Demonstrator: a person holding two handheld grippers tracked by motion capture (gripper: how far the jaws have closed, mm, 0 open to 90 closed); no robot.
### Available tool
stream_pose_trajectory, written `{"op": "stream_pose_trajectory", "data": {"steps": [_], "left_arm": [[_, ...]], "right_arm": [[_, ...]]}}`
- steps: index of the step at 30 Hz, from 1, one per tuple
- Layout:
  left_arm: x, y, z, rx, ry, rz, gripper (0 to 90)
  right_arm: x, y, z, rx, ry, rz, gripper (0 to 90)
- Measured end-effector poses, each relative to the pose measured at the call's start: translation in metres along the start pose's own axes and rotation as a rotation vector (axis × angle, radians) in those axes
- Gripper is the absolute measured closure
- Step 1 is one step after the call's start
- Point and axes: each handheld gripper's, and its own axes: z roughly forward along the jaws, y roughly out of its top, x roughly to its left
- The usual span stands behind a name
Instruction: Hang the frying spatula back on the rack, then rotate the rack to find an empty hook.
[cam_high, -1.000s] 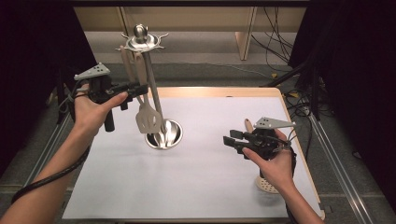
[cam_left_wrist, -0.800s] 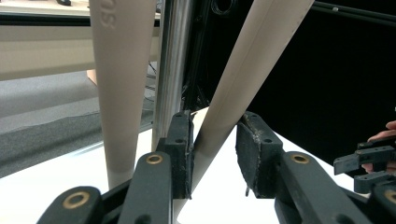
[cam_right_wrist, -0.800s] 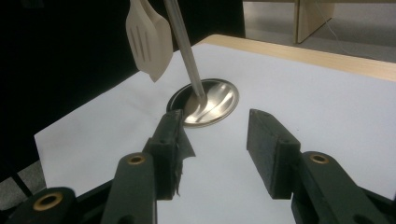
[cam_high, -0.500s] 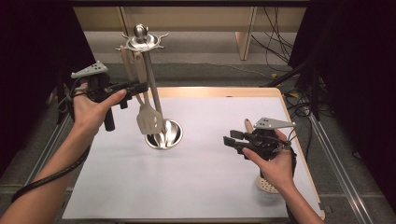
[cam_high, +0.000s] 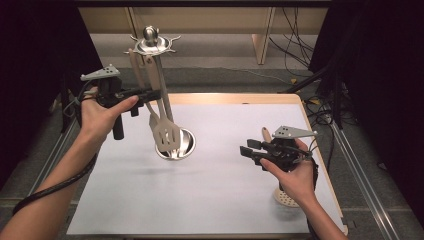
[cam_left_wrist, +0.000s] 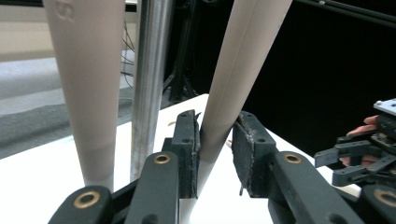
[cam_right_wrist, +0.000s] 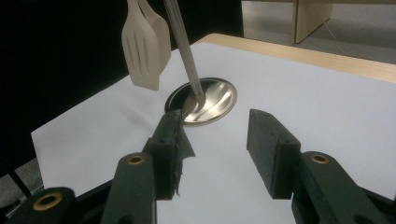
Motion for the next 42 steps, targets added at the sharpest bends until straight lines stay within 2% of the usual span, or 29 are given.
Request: {"op": "stream_pose_trajectory", "data": {"steps": [5, 6, 7, 9, 10, 12, 14, 15, 17, 18, 20, 21, 23, 24, 25, 26, 27, 28, 30, 32, 33, 34, 35, 36, 37, 38, 39, 41, 42], "left_arm": [[0.001, -0.005, -0.005, -0.029, 0.032, 0.018, 68.3], [0.0, -0.005, -0.006, -0.036, 0.04, 0.023, 67.7], [-0.001, -0.006, -0.008, -0.045, 0.048, 0.033, 66.9], [-0.003, -0.007, -0.013, -0.065, 0.06, 0.055, 63.6], [-0.005, -0.007, -0.016, -0.072, 0.07, 0.07, 62.3], [-0.007, -0.007, -0.024, -0.09, 0.085, 0.096, 59.2], [-0.009, -0.008, -0.033, -0.115, 0.098, 0.112, 58.9], [-0.009, -0.008, -0.036, -0.124, 0.104, 0.115, 60.6], [-0.009, -0.007, -0.042, -0.145, 0.113, 0.12, 67.6], [-0.009, -0.007, -0.044, -0.151, 0.125, 0.119, 70.7], [-0.007, -0.005, -0.046, -0.169, 0.151, 0.112, 74.6], [-0.007, -0.004, -0.047, -0.182, 0.163, 0.107, 76.2], [-0.006, -0.001, -0.048, -0.204, 0.182, 0.102, 79.6], [-0.007, 0.0, -0.047, -0.214, 0.184, 0.1, 80.8], [-0.008, 0.002, -0.047, -0.224, 0.194, 0.096, 82.2], [-0.009, 0.004, -0.048, -0.234, 0.203, 0.093, 83.7], [-0.011, 0.006, -0.048, -0.245, 0.21, 0.092, 85.1], [-0.012, 0.008, -0.048, -0.256, 0.214, 0.093, 86.3], [-0.016, 0.013, -0.05, -0.272, 0.213, 0.09, 88.0], [-0.019, 0.019, -0.051, -0.28, 0.203, 0.096, 88.9], [-0.021, 0.021, -0.052, -0.285, 0.2, 0.098, 89.0], [-0.023, 0.024, -0.053, -0.284, 0.192, 0.085, 89.1], [-0.024, 0.026, -0.053, -0.288, 0.191, 0.083, 89.1], [-0.024, 0.028, -0.054, -0.295, 0.2, 0.1, 89.1], [-0.025, 0.029, -0.054, -0.295, 0.195, 0.084, 89.1], [-0.025, 0.03, -0.055, -0.303, 0.199, 0.101, 89.2], [-0.024, 0.032, -0.054, -0.311, 0.189, 0.123, 89.1], [-0.024, 0.034, -0.053, -0.315, 0.183, 0.124, 89.2], [-0.024, 0.036, -0.053, -0.316, 0.183, 0.128, 89.2]], "right_arm": [[0.0, 0.0, 0.0, 0.009, -0.005, 0.013, 56.6], [0.003, -0.001, 0.0, 0.013, 0.005, 0.049, 56.6], [0.002, -0.001, 0.0, 0.011, 0.006, 0.035, 56.6], [0.003, -0.001, 0.0, 0.012, 0.0, 0.045, 56.6], [0.0, -0.001, 0.0, 0.002, -0.004, 0.01, 56.6], [-0.002, -0.002, -0.002, 0.002, -0.016, 0.006, 56.9], [-0.001, -0.002, -0.005, 0.014, -0.031, 0.047, 57.7], [-0.005, -0.002, -0.005, 0.012, -0.037, 0.027, 58.3], [-0.007, -0.003, -0.006, 0.002, -0.05, 0.041, 59.7], [-0.007, -0.003, -0.007, 0.017, -0.049, 0.052, 60.2], [-0.011, -0.004, -0.008, 0.013, -0.052, 0.029, 61.5], [-0.009, -0.005, -0.009, 0.029, -0.056, 0.075, 62.4], [-0.014, -0.006, -0.008, 0.017, -0.058, 0.021, 63.7], [-0.012, -0.007, -0.01, 0.037, -0.058, 0.067, 64.6], [-0.012, -0.008, -0.011, 0.037, -0.065, 0.078, 65.4], [-0.015, -0.009, -0.012, 0.031, -0.083, 0.036, 65.9], [-0.012, -0.009, -0.013, 0.049, -0.072, 0.092, 66.3], [-0.015, -0.009, -0.015, 0.047, -0.093, 0.049, 66.5], [-0.012, -0.01, -0.016, 0.052, -0.086, 0.105, 67.0], [-0.015, -0.01, -0.019, 0.047, -0.095, 0.072, 67.1], [-0.013, -0.01, -0.019, 0.043, -0.095, 0.101, 67.1], [-0.013, -0.009, -0.021, 0.064, -0.099, 0.116, 67.1], [-0.015, -0.009, -0.02, 0.048, -0.097, 0.103, 67.2], [-0.014, -0.009, -0.02, 0.05, -0.108, 0.106, 67.3], [-0.014, -0.009, -0.02, 0.066, -0.106, 0.118, 67.5], [-0.017, -0.008, -0.02, 0.061, -0.126, 0.068, 68.0], [-0.017, -0.008, -0.02, 0.078, -0.131, 0.069, 68.9], [-0.016, -0.009, -0.018, 0.087, -0.125, 0.116, 72.4], [-0.017, -0.009, -0.017, 0.102, -0.118, 0.122, 73.8]]}}
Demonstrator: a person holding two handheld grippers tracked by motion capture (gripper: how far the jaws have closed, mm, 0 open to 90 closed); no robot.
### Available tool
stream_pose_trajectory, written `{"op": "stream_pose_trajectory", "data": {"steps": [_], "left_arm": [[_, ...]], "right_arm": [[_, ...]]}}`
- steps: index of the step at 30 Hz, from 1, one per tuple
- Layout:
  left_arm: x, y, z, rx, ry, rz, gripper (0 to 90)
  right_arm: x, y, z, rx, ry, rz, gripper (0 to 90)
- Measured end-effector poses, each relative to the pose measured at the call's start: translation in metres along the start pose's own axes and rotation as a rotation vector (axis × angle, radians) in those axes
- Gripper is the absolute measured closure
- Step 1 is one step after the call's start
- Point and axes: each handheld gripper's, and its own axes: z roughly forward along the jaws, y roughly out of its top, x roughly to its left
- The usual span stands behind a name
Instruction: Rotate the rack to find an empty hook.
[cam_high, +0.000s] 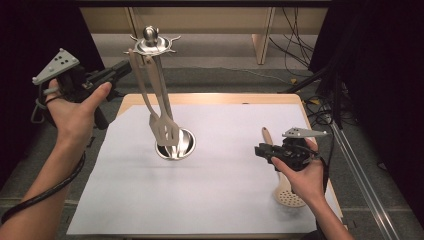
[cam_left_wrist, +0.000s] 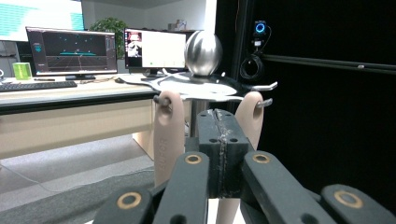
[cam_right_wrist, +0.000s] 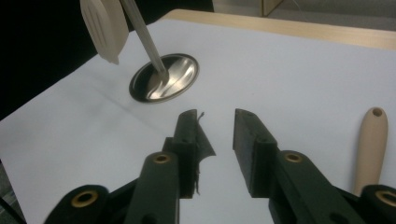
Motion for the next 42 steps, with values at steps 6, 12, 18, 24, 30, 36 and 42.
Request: {"op": "stream_pose_trajectory", "data": {"steps": [6, 12, 18, 24, 30, 36, 42], "left_arm": [[0.001, 0.007, 0.006, -0.009, 0.012, 0.0, 89.2], [0.002, 0.009, 0.012, 0.011, 0.04, 0.014, 89.3], [0.011, 0.008, 0.017, 0.023, 0.052, 0.021, 89.3], [0.016, 0.009, 0.018, 0.032, 0.062, 0.021, 89.4], [0.021, 0.011, 0.022, 0.035, 0.078, 0.016, 89.4], [0.027, 0.013, 0.028, 0.056, 0.1, 0.024, 89.4], [0.036, 0.015, 0.035, 0.068, 0.106, 0.029, 89.4]], "right_arm": [[-0.005, 0.0, 0.002, 0.065, -0.01, 0.02, 78.5], [-0.01, -0.003, 0.001, 0.048, -0.012, -0.002, 78.0], [-0.009, -0.003, -0.003, 0.051, -0.047, -0.009, 77.4], [-0.009, -0.003, -0.001, 0.047, -0.024, 0.018, 76.8], [-0.011, -0.003, -0.002, 0.043, -0.043, -0.003, 76.7], [-0.013, -0.003, -0.002, 0.048, -0.039, 0.004, 76.4], [-0.015, -0.002, -0.003, 0.042, -0.059, 0.005, 76.2]]}}
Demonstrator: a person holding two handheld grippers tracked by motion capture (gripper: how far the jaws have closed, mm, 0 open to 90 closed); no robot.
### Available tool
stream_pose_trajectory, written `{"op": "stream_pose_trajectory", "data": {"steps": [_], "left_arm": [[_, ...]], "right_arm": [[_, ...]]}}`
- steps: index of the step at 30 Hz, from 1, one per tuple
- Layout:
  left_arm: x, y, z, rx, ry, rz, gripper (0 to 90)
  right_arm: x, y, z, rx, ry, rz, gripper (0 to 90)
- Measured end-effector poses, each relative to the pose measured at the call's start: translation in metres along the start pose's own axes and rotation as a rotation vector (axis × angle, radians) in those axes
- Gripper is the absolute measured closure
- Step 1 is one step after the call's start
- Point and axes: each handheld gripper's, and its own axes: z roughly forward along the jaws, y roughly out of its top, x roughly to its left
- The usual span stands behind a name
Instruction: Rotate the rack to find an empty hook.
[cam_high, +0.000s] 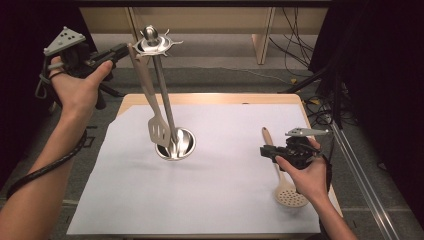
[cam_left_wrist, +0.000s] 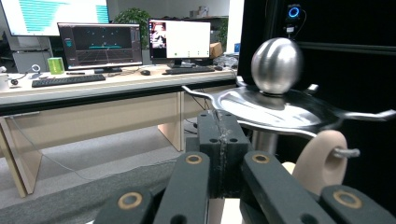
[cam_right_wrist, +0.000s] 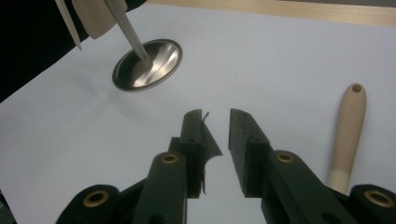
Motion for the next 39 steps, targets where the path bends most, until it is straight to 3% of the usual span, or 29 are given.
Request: {"op": "stream_pose_trajectory", "data": {"steps": [2, 3, 5, 6, 8, 11, 13, 16, 18, 22, 23, 24, 25, 26, 29, 30, 31, 33, 34, 35, 37, 38, 39], "left_arm": [[0.003, 0.001, 0.002, 0.004, -0.001, -0.005, 89.4], [0.004, 0.001, 0.004, 0.006, -0.003, -0.006, 89.4], [0.006, 0.002, 0.006, 0.01, -0.007, -0.006, 89.4], [0.007, 0.002, 0.007, 0.014, -0.008, -0.003, 89.4], [0.008, 0.003, 0.009, 0.017, -0.01, -0.003, 89.4], [0.011, 0.003, 0.012, 0.021, -0.014, -0.006, 89.5], [0.012, 0.003, 0.014, 0.023, -0.011, -0.01, 89.5], [0.012, 0.004, 0.017, 0.032, -0.007, -0.003, 89.5], [0.012, 0.004, 0.018, 0.033, -0.01, -0.005, 89.5], [0.014, 0.004, 0.02, 0.035, -0.013, -0.006, 89.5], [0.014, 0.004, 0.019, 0.033, -0.013, -0.004, 89.4], [0.014, 0.004, 0.018, 0.027, -0.008, -0.002, 89.3], [0.014, 0.004, 0.016, 0.02, 0.001, 0.0, 89.1], [0.014, 0.003, 0.014, 0.008, 0.008, -0.001, 88.5], [0.012, 0.0, 0.004, -0.026, 0.017, 0.001, 81.4], [0.011, -0.002, 0.0, -0.03, 0.02, 0.003, 78.9], [0.01, -0.004, -0.004, -0.04, 0.018, 0.002, 76.0], [0.008, -0.008, -0.012, -0.05, 0.021, -0.006, 70.1], [0.007, -0.01, -0.017, -0.056, 0.018, -0.011, 66.9], [0.006, -0.013, -0.021, -0.064, 0.013, -0.022, 64.4], [0.005, -0.019, -0.028, -0.067, 0.005, -0.026, 59.8], [0.005, -0.023, -0.032, -0.069, 0.003, -0.024, 57.4], [0.004, -0.026, -0.035, -0.071, 0.005, -0.03, 55.4]], "right_arm": [[-0.001, 0.0, 0.001, 0.0, 0.022, 0.006, 76.1], [-0.001, 0.0, -0.001, 0.01, -0.002, -0.004, 76.1], [-0.002, 0.0, -0.001, 0.006, -0.001, -0.002, 76.0], [0.0, 0.0, -0.001, 0.013, 0.006, 0.03, 76.0], [0.0, -0.001, -0.001, 0.001, 0.008, 0.039, 76.0], [-0.002, 0.0, -0.003, 0.016, -0.009, 0.036, 76.0], [-0.005, 0.0, -0.001, -0.005, -0.002, 0.022, 76.0], [-0.007, 0.0, -0.003, -0.001, -0.041, -0.002, 76.1], [-0.008, 0.0, -0.003, -0.007, -0.032, 0.006, 76.1], [-0.012, 0.002, -0.004, -0.011, -0.058, 0.013, 76.1], [-0.013, 0.002, -0.005, 0.0, -0.063, 0.018, 76.1], [-0.012, 0.002, -0.003, -0.004, -0.054, 0.057, 75.8], [-0.014, 0.003, -0.005, 0.014, -0.078, 0.045, 75.8], [-0.017, 0.004, -0.004, -0.004, -0.081, 0.034, 75.7], [-0.026, 0.005, -0.003, 0.011, -0.114, 0.044, 75.1], [-0.026, 0.006, -0.004, 0.05, -0.133, 0.075, 74.7], [-0.032, 0.005, -0.002, 0.06, -0.131, 0.059, 74.1], [-0.039, 0.004, 0.0, 0.13, -0.155, 0.083, 73.0], [-0.043, 0.001, 0.006, 0.117, -0.162, 0.084, 72.7], [-0.045, 0.0, 0.006, 0.169, -0.157, 0.106, 72.2], [-0.048, -0.002, 0.011, 0.232, -0.196, 0.121, 72.0], [-0.047, -0.004, 0.014, 0.253, -0.204, 0.159, 71.9], [-0.054, -0.005, 0.016, 0.277, -0.207, 0.086, 72.0]]}}
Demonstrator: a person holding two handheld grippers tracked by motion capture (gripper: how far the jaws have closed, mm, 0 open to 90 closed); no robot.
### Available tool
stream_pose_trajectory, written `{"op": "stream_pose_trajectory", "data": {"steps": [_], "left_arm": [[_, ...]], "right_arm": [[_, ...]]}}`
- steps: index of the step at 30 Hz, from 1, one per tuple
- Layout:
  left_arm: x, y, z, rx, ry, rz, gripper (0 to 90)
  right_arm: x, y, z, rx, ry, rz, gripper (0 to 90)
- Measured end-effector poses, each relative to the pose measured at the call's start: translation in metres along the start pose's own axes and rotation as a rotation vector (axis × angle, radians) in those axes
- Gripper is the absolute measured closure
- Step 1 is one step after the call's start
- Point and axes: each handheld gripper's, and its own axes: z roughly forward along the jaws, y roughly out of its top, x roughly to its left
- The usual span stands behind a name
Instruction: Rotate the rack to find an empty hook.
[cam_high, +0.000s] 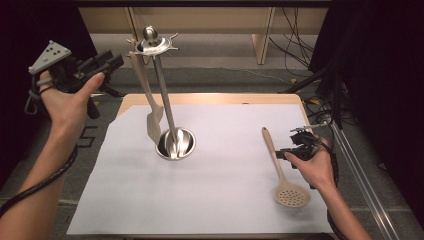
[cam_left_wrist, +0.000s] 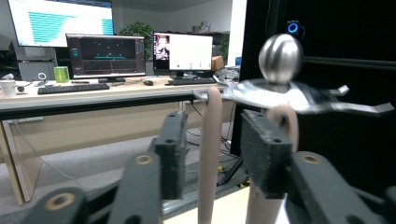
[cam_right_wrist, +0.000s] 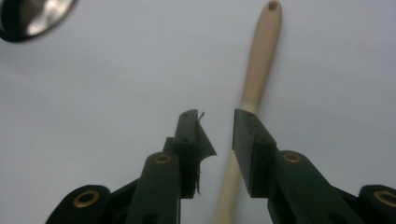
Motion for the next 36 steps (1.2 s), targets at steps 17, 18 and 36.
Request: {"op": "stream_pose_trajectory", "data": {"steps": [17, 18, 36], "left_arm": [[-0.016, -0.06, -0.048, 0.057, -0.02, -0.045, 41.9], [-0.016, -0.064, -0.05, 0.062, -0.022, -0.047, 42.0], [-0.021, -0.089, -0.052, 0.135, -0.041, -0.062, 42.5]], "right_arm": [[0.0, 0.002, 0.032, 0.325, -0.079, 0.114, 70.8], [-0.001, 0.002, 0.033, 0.335, -0.09, 0.102, 70.8], [-0.006, 0.001, 0.054, 0.396, -0.119, 0.12, 71.2]]}}
